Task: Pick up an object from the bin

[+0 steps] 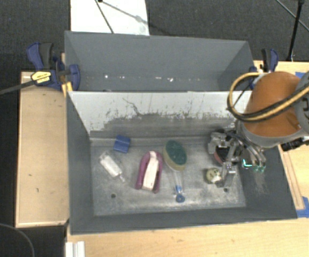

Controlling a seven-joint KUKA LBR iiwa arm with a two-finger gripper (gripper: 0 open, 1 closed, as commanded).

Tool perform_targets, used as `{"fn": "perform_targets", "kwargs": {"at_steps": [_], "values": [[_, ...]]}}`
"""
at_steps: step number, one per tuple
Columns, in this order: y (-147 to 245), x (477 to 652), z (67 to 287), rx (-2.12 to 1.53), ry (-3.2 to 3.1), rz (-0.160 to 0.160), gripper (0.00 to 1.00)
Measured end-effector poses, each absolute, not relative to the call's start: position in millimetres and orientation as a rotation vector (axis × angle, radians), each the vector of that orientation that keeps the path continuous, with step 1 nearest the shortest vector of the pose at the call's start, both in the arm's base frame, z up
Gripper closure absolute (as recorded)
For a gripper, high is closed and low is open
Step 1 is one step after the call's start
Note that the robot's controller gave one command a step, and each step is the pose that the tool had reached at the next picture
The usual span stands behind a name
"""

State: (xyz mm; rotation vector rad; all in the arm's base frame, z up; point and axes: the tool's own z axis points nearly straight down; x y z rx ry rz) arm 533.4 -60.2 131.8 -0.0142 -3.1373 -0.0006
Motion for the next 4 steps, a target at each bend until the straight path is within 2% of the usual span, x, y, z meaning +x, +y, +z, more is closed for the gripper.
{"fn": "perform_targets", "kwargs": {"at_steps": [1, 2, 3, 4], "values": [[-106.5, 515.2, 72.2, 0.334, -3.122, 0.0, 0.0], [-85.3, 536.3, 70.5, 0.39, -3.123, -0.001, 0.0], [-86.5, 535.2, 70.2, 0.39, -3.121, 0.0, 1.0], [-132.0, 569.2, 70.3, 1.084, -2.951, -0.001, 1.0]]}}
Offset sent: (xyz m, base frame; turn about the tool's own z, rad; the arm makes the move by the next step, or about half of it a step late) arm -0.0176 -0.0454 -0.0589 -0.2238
